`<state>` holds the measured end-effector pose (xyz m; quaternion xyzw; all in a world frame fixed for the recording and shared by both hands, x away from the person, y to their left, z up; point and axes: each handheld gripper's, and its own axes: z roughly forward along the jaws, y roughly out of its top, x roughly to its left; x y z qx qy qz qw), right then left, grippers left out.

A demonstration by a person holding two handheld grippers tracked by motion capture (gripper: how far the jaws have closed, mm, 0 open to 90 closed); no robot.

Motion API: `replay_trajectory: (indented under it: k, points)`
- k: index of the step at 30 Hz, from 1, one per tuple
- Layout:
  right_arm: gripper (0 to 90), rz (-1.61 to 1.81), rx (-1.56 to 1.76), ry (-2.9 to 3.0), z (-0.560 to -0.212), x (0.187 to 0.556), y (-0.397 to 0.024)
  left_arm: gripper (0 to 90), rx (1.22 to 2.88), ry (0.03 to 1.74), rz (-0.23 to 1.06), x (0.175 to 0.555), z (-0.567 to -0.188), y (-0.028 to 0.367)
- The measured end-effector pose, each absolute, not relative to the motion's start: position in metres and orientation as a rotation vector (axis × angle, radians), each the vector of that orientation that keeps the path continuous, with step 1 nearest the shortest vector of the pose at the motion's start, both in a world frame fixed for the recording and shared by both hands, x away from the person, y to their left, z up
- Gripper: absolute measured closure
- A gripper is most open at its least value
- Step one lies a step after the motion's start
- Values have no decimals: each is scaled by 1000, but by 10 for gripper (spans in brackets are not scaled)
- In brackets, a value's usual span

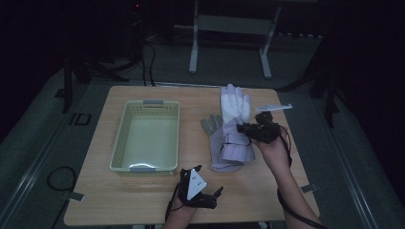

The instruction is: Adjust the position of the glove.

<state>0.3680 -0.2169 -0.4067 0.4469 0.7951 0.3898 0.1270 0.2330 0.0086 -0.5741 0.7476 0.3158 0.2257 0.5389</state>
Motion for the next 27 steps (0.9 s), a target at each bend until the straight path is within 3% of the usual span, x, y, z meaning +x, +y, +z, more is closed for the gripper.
replay_trajectory:
  k: [27]
  points:
    - [787, 871, 1451, 2440, -482, 400, -178, 3, 1776, 752, 528, 234, -574, 9]
